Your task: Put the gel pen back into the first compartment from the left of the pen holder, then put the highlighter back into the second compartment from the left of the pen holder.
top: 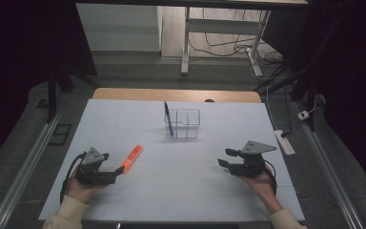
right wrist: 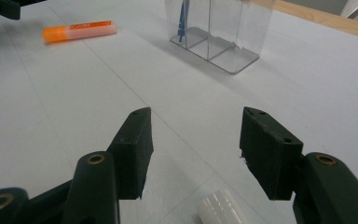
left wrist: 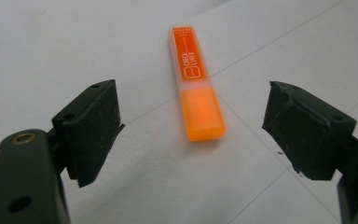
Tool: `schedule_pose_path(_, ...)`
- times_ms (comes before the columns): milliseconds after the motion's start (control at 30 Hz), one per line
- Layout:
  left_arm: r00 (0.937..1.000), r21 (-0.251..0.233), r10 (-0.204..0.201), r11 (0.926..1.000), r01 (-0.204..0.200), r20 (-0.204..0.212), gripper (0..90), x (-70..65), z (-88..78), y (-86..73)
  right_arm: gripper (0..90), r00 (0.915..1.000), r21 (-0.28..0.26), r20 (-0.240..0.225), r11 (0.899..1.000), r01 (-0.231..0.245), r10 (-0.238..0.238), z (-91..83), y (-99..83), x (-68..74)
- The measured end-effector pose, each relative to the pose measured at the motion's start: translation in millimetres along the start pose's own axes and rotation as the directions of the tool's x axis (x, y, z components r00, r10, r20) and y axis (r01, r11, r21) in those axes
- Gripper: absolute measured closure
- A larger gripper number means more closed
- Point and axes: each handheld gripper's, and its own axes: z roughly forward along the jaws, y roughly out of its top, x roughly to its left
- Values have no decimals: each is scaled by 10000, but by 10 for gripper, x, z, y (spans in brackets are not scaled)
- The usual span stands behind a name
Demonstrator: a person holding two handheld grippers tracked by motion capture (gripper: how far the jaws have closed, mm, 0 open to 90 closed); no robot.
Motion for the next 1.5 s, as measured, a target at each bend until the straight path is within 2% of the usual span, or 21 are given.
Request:
schedule_pose_path(167, 10000, 209, -38, 9998, 39, -48, 187, 2, -23, 108, 430, 10000, 56, -7, 10000, -64, 64, 18, -23, -9)
schedule_pose_path(467, 9995, 1027, 70, 9947, -37, -318, 190, -38, 54, 256, 428, 10000, 115, -18, 9999, 0, 0, 29, -29, 4)
schedule_pose_path(667, 9989, 1661, 325, 9858, -264, -343, 198, -82, 147, 330, 427, 10000, 138, 35, 9999, -31, 30, 24, -33, -10)
schedule_pose_path(867, 9986, 2305, 266, 9730, -156, -448, 205, -77, 278, 374, 427, 10000, 208, 46, 9998, 6, -7, 37, -31, 3)
schedule_pose_path(1300, 9983, 3177, 178, 9482, 8, -556, 213, -81, 512, 463, 425, 10000, 131, 31, 9999, -43, 43, 27, -22, 7)
schedule_pose_path(1500, 9976, 3353, 168, 9421, 65, -668, 276, -80, 572, 466, 424, 9999, 114, 91, 9999, -63, 62, -6, -24, 30)
